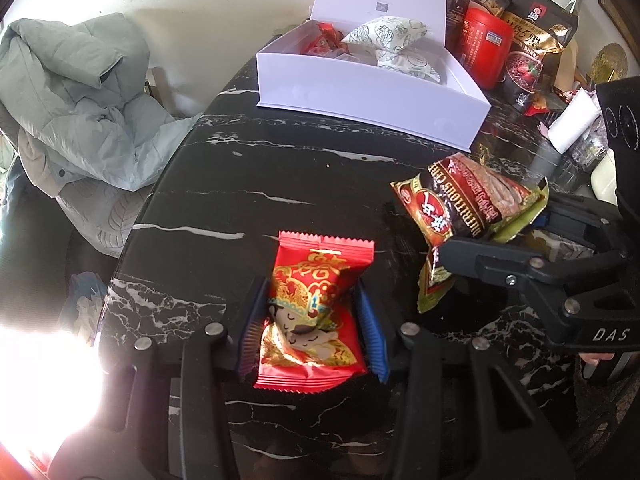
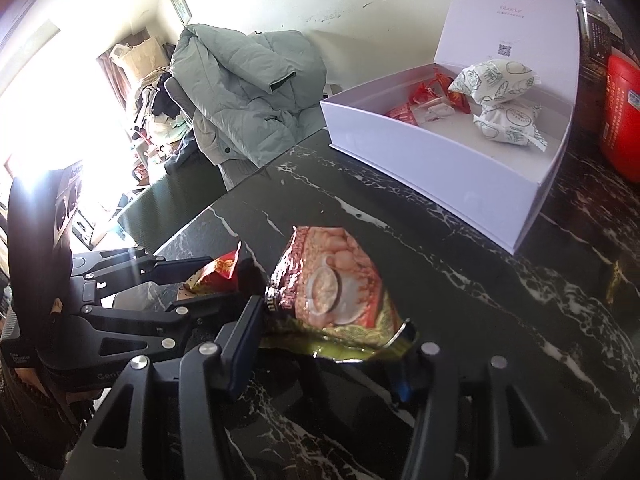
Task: Organize objects
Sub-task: 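Lift and carry both snacks with both grippers over the lavender box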
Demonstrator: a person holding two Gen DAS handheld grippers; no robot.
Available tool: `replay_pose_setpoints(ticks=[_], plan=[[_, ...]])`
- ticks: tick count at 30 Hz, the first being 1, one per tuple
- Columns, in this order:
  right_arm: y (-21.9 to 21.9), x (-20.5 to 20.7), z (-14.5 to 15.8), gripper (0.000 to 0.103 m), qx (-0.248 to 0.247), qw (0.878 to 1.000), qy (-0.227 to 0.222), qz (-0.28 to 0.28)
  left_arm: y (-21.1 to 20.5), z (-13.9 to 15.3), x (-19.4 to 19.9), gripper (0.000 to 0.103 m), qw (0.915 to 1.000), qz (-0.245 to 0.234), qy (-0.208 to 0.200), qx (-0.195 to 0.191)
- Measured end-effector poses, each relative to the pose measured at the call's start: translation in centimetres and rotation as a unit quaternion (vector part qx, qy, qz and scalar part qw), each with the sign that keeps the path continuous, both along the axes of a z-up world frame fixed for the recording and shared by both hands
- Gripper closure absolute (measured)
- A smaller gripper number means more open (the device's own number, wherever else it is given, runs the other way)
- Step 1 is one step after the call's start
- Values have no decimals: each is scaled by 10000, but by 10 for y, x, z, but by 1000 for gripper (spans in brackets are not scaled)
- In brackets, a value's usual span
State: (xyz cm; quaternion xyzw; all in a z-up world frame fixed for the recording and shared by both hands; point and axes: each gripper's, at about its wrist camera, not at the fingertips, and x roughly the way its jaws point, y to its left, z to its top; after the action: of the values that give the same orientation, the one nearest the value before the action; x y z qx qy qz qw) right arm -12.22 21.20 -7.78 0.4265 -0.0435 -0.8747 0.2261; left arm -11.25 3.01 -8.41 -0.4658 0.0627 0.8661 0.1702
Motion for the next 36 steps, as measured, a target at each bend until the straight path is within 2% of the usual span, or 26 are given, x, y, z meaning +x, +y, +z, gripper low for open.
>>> replay_pose_setpoints(ticks=[18,36], plan=[[22,29,23,48,222,9995,202,-114,28,27,12,61,9993,-334,188,-51],[64,47,38,48,408,9969,291,-605,81,40,13,61,9949,-976,254,-16]])
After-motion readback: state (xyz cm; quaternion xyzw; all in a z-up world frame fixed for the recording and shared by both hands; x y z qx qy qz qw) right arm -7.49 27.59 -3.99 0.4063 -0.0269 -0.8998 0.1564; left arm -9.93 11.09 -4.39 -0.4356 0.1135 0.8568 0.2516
